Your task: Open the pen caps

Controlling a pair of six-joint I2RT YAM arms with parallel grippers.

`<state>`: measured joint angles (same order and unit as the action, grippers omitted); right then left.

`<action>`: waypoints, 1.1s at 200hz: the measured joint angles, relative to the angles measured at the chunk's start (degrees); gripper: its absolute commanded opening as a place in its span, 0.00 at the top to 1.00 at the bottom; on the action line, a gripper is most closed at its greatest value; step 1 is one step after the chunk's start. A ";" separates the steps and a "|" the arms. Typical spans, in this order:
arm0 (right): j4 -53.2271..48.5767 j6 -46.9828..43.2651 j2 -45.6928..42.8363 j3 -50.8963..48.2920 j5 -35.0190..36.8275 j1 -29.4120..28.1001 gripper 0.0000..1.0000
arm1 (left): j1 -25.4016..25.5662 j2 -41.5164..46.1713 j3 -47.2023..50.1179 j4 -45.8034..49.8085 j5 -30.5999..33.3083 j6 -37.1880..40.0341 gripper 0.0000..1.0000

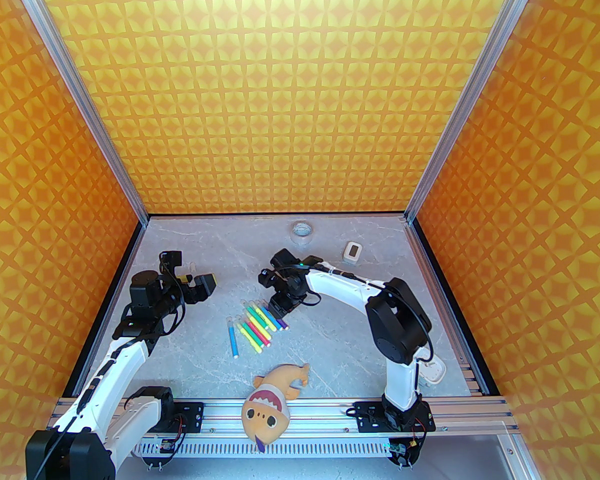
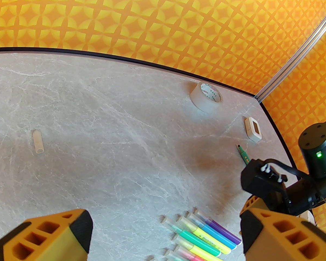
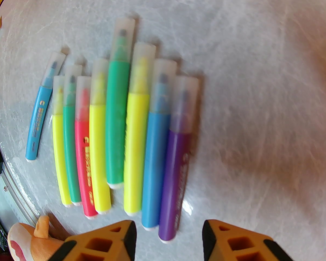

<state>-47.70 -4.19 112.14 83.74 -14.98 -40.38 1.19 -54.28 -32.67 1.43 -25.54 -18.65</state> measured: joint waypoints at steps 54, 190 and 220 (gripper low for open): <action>-1.66 0.42 3.61 1.97 1.38 -0.13 0.57 | 0.00 1.60 0.09 -0.48 0.02 -0.44 0.04; -4.20 0.90 8.00 4.66 4.74 -1.18 0.61 | 0.00 2.99 1.86 -1.84 0.02 -0.66 0.03; -4.87 1.09 9.01 5.66 6.23 -1.29 0.63 | 0.00 3.04 1.88 -2.14 0.02 -0.66 0.03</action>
<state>-52.58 -3.09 121.14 89.41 -8.75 -41.67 1.19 -51.24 -30.79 -0.71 -25.52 -19.31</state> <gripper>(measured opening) 0.377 0.966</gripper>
